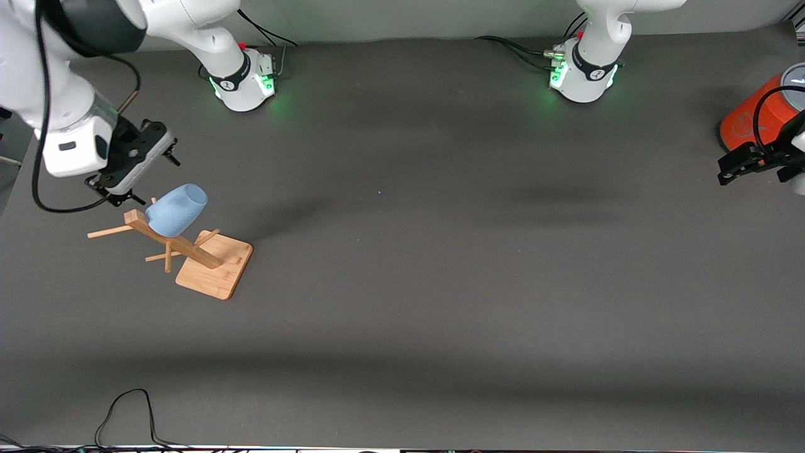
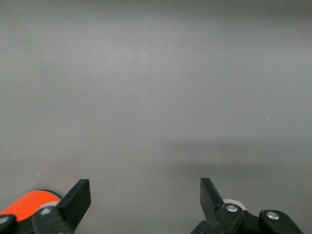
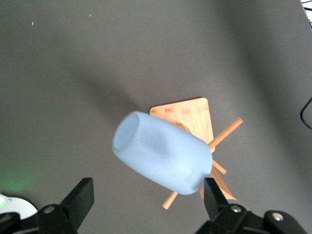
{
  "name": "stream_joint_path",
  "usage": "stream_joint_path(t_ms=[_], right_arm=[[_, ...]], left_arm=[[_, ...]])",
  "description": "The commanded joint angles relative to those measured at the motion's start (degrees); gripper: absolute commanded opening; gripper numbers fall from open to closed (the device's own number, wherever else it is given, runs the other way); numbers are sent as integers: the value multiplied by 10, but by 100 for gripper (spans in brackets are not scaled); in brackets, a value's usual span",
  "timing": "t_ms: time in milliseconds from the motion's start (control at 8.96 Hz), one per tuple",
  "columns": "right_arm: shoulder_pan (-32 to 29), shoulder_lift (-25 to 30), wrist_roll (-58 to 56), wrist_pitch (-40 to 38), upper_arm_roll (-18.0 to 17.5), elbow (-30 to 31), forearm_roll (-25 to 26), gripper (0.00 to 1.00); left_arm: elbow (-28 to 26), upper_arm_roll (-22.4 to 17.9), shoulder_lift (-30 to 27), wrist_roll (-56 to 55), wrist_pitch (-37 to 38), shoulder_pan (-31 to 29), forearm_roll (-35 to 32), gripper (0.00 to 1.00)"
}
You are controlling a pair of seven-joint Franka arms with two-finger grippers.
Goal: Rotate and upright cup with both arms
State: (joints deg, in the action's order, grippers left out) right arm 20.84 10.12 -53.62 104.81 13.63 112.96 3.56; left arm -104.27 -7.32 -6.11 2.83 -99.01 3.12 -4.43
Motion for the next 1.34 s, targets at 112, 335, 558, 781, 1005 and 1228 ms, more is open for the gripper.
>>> stream_joint_path(t_ms=[112,335,558,781,1005,1228], right_arm=[[8,31,-165,62,33,47,-33,100],[32,55,-218,98,34,92,-32,100],[50,73,-285,102,34,111,-28,100],[51,96,-359,119,36,136,-27,100],[51,93,-431,126,44,140,-28,100],[53,81,-459,150,54,152,-32,100]], left_arm=[[1,1,-10,1,19,-1,7,100],[0,2,-9,2,19,-1,7,100],[-1,2,-9,2,20,-1,7,100],[-1,2,-8,2,20,-1,7,100],[-1,2,-7,2,20,0,7,100],[-1,2,-7,2,19,0,7,100]])
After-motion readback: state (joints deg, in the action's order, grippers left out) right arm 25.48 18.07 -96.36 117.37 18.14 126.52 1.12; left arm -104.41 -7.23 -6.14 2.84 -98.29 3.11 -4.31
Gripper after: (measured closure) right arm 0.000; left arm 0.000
